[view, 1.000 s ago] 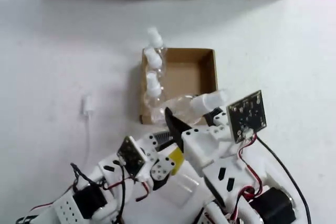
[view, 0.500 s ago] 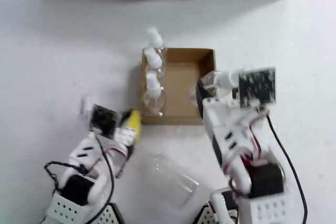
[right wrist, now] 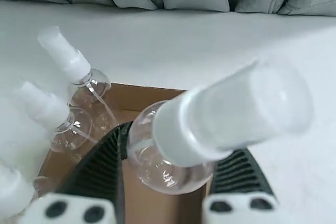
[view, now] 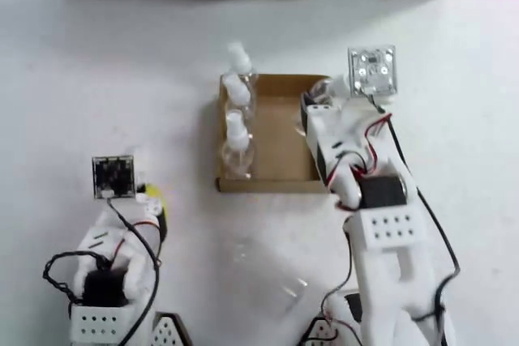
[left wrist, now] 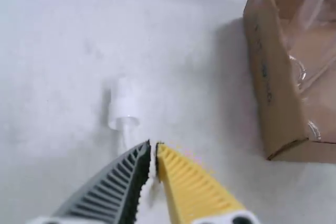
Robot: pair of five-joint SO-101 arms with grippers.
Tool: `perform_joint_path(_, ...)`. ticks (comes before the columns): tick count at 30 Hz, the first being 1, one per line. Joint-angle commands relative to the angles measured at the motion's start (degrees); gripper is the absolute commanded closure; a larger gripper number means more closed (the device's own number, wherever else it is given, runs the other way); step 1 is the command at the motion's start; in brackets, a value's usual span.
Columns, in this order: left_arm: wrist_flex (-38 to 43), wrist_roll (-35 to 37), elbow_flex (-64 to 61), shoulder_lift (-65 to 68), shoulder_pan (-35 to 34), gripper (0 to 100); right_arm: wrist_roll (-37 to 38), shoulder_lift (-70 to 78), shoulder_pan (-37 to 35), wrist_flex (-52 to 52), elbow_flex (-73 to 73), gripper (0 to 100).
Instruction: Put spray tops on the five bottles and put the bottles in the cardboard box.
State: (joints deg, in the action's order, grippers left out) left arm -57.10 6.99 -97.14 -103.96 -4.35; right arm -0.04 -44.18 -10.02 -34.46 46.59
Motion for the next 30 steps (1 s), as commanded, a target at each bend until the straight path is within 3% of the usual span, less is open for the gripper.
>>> perform_joint_path(1,-2.29,-0.7,0.18,-0.92,-0.84,98,0.79,5.41,0.75,6.55,-1.14,98.4)
perform_joint_path(7,-2.29,-0.7,0.18,-0.92,-0.84,98,1.32,12.18,0.4,8.84,-5.71,98.4)
perform_joint_path(11,-3.08,-0.7,0.18,-0.92,-0.84,98,6.07,15.87,0.66,8.84,-8.97,98.4)
perform_joint_path(30,-2.99,-0.7,0.18,-0.92,-0.84,98,14.24,25.89,-0.4,17.89,-9.14,98.4)
